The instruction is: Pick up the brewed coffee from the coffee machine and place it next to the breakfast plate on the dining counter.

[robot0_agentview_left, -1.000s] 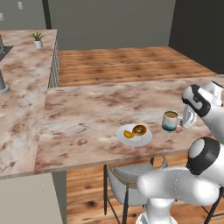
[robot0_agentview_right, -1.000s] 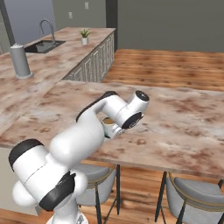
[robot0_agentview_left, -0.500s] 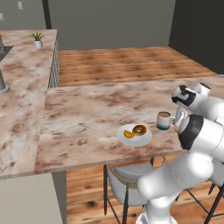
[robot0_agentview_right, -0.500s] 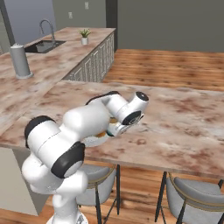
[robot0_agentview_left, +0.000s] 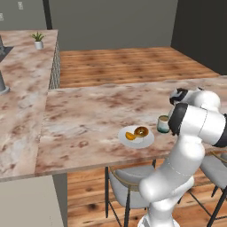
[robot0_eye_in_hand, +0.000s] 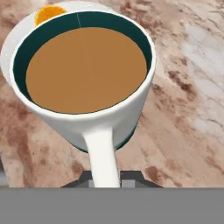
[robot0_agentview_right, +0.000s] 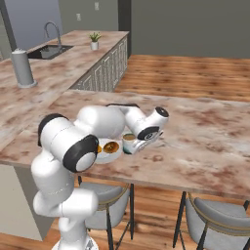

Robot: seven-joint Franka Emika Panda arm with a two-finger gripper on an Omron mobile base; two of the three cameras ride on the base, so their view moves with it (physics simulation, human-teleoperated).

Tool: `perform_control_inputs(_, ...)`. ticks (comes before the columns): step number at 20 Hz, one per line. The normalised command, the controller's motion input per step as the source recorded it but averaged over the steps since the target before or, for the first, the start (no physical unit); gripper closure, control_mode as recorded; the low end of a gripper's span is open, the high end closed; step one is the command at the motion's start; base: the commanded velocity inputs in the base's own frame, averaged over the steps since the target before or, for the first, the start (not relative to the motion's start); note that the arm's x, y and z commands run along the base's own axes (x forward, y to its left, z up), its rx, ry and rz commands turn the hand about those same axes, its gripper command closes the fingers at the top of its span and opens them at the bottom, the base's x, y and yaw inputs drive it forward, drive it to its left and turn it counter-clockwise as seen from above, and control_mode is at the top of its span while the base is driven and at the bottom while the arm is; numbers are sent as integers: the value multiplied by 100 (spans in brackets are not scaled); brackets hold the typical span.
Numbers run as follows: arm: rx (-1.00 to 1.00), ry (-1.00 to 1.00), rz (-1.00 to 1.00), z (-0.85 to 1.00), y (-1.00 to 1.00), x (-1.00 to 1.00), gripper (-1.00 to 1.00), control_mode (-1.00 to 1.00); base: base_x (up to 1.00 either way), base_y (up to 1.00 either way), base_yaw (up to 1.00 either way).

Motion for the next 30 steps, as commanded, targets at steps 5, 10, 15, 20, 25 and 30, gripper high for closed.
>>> perform_control_inputs(5, 0, 0, 0, -38, 0, 9, 100, -100, 0, 0, 0)
perform_control_inputs(10, 0, 0, 0, -29, 0, 18, 100, -100, 0, 0, 0)
perform_control_inputs(15, 0, 0, 0, -26, 0, 22, 100, -100, 0, 0, 0)
perform_control_inputs(20, 0, 0, 0, -26, 0, 22, 100, -100, 0, 0, 0)
perform_control_inputs(25, 0, 0, 0, -27, 0, 22, 100, -100, 0, 0, 0)
perform_control_inputs(30, -4, -2, 0, -10, 9, -3, -100, -100, 0, 0, 0)
